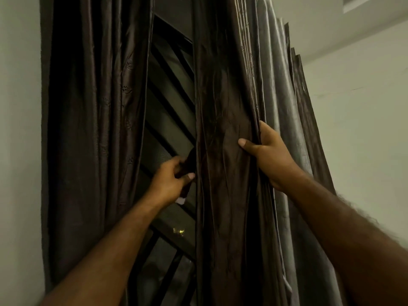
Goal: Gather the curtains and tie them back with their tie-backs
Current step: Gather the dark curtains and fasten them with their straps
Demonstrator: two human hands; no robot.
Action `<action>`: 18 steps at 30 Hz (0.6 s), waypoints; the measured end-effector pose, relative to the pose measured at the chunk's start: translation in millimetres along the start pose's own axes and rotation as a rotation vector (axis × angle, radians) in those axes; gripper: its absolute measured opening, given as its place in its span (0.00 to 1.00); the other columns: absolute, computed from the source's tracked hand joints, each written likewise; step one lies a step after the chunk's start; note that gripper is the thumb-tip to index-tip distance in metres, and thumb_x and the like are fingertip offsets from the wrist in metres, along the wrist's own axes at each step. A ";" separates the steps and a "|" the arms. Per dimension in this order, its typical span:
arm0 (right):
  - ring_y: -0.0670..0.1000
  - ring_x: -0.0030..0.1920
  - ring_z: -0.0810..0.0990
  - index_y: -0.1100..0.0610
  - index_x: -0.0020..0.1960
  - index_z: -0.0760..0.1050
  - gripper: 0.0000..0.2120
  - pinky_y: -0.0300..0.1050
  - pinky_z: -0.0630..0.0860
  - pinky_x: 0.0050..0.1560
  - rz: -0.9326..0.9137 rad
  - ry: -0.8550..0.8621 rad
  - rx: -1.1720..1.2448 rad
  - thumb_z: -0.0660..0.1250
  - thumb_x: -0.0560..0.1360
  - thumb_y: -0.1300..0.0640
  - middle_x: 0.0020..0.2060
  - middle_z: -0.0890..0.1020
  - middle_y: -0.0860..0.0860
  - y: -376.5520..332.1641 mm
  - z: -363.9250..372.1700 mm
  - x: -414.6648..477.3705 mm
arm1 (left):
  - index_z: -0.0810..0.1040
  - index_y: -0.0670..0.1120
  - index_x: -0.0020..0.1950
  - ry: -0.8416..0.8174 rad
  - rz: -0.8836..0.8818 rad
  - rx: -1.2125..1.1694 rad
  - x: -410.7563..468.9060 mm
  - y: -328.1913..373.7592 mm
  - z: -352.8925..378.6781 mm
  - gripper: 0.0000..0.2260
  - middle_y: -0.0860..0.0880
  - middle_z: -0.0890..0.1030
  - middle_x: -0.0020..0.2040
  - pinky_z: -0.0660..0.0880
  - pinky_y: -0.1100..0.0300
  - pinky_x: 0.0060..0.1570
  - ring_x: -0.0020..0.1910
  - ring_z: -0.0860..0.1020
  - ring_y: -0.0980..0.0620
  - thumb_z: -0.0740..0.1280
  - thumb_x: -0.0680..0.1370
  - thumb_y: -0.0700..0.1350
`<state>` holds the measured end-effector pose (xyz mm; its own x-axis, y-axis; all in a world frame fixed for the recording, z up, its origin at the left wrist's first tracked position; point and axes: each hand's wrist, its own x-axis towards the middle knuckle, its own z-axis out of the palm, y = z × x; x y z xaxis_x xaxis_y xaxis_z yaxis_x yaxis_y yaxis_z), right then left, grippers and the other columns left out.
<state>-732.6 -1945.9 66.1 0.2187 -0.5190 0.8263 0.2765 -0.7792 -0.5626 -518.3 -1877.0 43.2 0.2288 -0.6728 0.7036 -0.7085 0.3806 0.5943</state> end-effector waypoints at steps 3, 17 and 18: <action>0.26 0.50 0.77 0.50 0.74 0.65 0.26 0.32 0.78 0.60 -0.099 0.050 -0.209 0.67 0.80 0.63 0.58 0.74 0.34 1.4 -3.2 -3.4 | 0.82 0.48 0.53 0.165 0.061 0.024 -5.1 2.8 -5.1 0.06 0.51 0.83 0.48 0.80 0.52 0.50 0.49 0.81 0.53 0.67 0.79 0.41; 0.41 0.64 0.75 0.56 0.77 0.65 0.35 0.24 0.70 0.60 -0.380 -0.019 -0.504 0.76 0.74 0.57 0.67 0.75 0.48 24.6 32.2 -19.2 | 0.84 0.41 0.48 -0.075 0.127 -0.048 -18.0 86.4 17.9 0.09 0.44 0.85 0.44 0.80 0.48 0.54 0.46 0.84 0.48 0.67 0.79 0.45; 0.42 0.63 0.77 0.56 0.75 0.68 0.30 0.27 0.72 0.60 -0.390 0.008 -0.473 0.74 0.75 0.57 0.65 0.78 0.49 23.4 32.5 -20.7 | 0.84 0.41 0.48 -0.084 0.129 -0.048 -17.8 86.4 19.1 0.11 0.42 0.85 0.45 0.80 0.47 0.55 0.46 0.84 0.47 0.66 0.80 0.47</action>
<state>-700.2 -1941.9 35.0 0.1773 -0.1651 0.9702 -0.1112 -0.9829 -0.1469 -596.3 -1844.2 74.6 0.0798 -0.6666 0.7411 -0.6952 0.4956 0.5206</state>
